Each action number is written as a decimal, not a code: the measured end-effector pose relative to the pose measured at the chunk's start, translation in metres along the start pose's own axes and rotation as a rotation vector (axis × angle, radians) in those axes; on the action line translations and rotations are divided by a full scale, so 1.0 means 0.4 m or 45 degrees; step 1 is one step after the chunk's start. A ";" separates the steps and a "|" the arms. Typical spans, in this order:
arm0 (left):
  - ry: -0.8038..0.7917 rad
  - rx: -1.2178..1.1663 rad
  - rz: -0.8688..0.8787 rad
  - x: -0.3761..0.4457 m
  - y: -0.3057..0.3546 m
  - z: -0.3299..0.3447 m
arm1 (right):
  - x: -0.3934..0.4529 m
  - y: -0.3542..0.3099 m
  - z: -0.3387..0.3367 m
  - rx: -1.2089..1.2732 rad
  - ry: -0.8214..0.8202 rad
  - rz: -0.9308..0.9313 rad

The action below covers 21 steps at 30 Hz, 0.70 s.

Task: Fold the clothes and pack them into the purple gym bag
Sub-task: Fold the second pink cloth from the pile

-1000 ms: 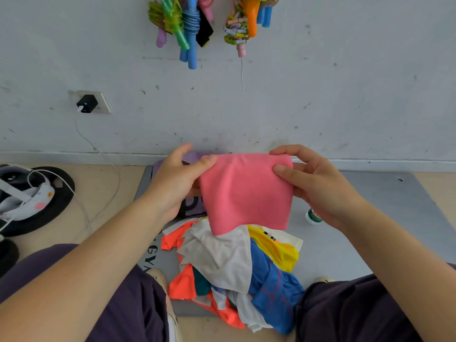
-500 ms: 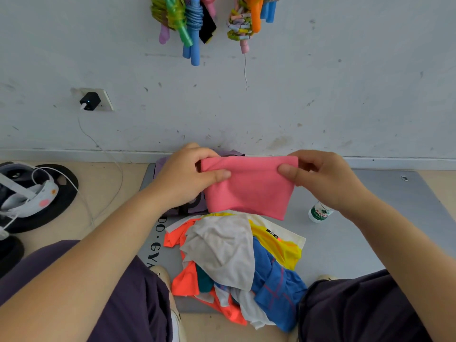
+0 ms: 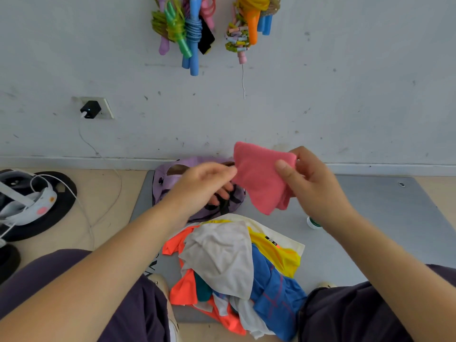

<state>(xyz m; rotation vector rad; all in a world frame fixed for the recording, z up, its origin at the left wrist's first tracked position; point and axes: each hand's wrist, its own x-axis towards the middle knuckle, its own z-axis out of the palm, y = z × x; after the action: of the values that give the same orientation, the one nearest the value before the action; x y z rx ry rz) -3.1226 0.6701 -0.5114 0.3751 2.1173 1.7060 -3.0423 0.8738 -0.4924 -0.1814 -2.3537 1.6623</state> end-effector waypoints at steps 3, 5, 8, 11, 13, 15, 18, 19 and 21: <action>-0.232 -0.387 -0.237 -0.012 0.007 0.033 | -0.028 -0.001 0.048 -0.113 -0.217 -0.168; -0.195 -0.615 -0.314 -0.009 0.005 0.035 | -0.038 -0.001 0.062 -0.278 -0.396 -0.289; -0.016 -0.704 -0.250 0.001 0.005 0.031 | -0.031 -0.010 0.059 -0.152 -0.283 -0.219; 0.008 -0.727 -0.145 0.001 0.006 0.033 | -0.003 -0.009 0.046 -0.215 0.015 0.002; -0.044 -0.725 -0.080 -0.007 0.013 0.033 | 0.006 -0.013 0.039 -0.013 -0.216 0.306; -0.106 -0.699 -0.015 -0.013 0.023 0.031 | 0.001 -0.018 0.045 0.324 -0.470 0.457; -0.113 -0.534 0.064 -0.012 0.060 -0.001 | 0.007 -0.039 0.055 0.665 -0.472 0.433; -0.094 -0.444 0.086 -0.001 0.075 -0.019 | 0.021 -0.046 0.056 0.735 -0.466 0.433; -0.041 -0.285 0.121 0.036 0.098 -0.065 | 0.058 -0.056 0.061 0.766 -0.495 0.446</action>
<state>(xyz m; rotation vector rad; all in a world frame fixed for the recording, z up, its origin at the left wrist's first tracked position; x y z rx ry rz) -3.1487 0.6626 -0.4704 0.4395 1.8876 1.9527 -3.0703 0.8496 -0.4761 -0.1707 -2.0079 2.7043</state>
